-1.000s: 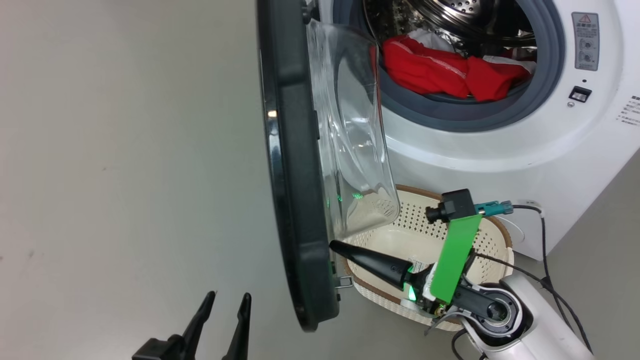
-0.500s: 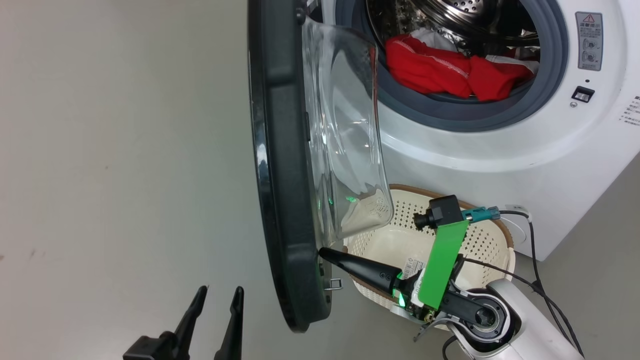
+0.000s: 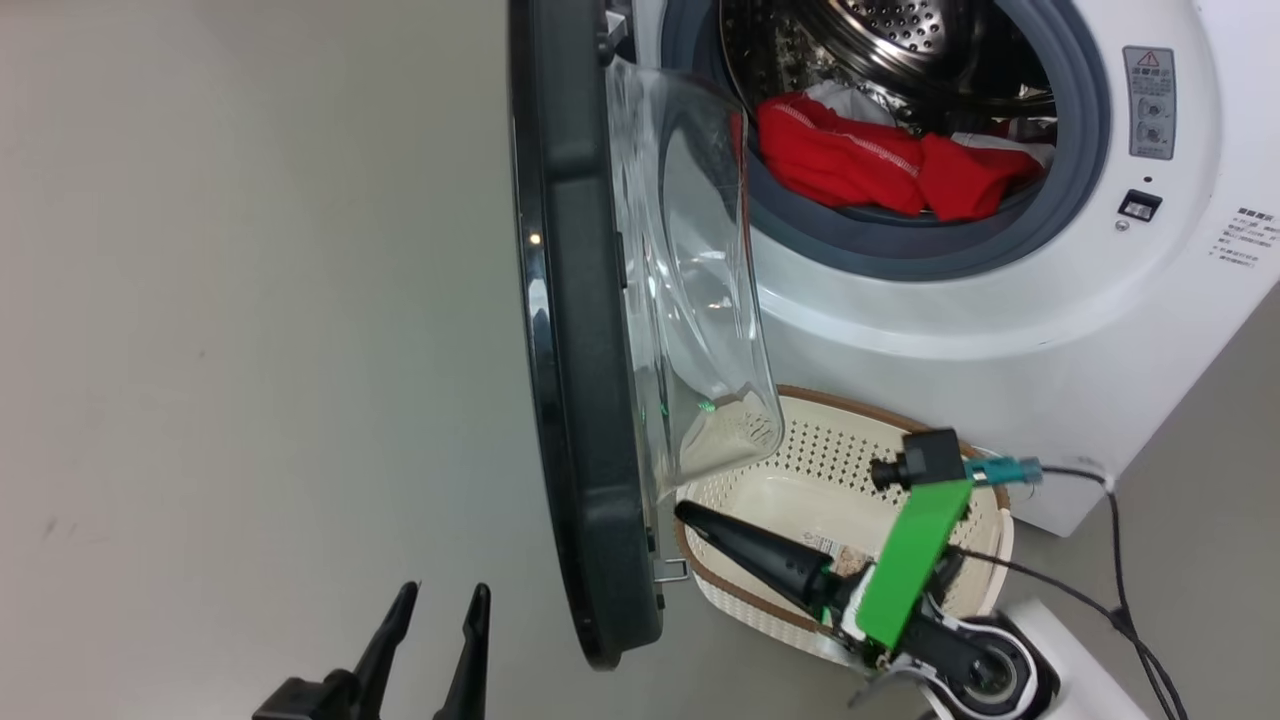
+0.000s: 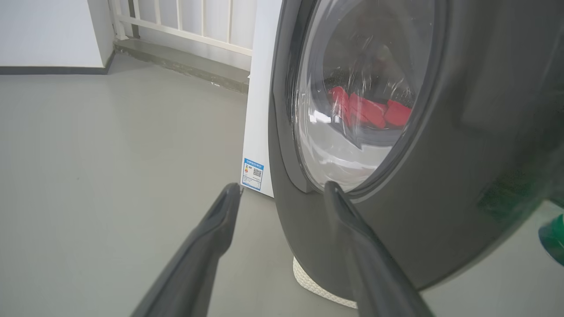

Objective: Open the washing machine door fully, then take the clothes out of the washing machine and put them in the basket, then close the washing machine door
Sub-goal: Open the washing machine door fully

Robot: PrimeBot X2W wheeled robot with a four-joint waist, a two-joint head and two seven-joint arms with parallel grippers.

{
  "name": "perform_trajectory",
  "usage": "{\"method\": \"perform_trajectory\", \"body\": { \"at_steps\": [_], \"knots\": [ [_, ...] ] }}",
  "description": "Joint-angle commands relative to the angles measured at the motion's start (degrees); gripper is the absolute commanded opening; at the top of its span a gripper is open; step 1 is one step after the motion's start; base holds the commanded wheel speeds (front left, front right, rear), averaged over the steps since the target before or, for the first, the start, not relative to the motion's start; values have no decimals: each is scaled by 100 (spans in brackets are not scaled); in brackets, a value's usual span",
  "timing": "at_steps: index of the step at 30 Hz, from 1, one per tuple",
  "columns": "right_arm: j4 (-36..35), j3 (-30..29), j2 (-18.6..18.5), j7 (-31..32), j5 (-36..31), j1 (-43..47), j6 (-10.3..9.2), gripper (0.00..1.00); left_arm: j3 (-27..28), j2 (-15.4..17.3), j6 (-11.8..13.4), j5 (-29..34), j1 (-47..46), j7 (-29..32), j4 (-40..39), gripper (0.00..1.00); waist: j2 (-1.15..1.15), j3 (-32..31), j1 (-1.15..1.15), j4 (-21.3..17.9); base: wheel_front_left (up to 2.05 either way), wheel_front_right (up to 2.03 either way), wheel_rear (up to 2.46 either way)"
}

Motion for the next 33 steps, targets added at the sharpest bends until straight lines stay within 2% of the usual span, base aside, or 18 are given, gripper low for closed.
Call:
{"method": "perform_trajectory", "body": {
  "at_steps": [1,20,28,33],
  "knots": [
    [-124,60,-8,-133,-106,87,45,100,182,60,-57,57,-1,-54,-80,100,0,-46,0,-30,0,0,0],
    [283,48,-531,-1358,-390,898,45,100,357,60,-148,166,30,-54,-29,100,0,-100,0,-376,0,0,0],
    [553,130,-838,-2415,-788,1085,45,100,390,60,-168,168,5,-54,-16,100,0,-80,0,-458,0,0,0],
    [788,401,-1058,-3224,-1219,1044,45,100,407,60,-166,158,5,-54,-4,100,0,-80,0,-463,0,0,0]
  ]
}}
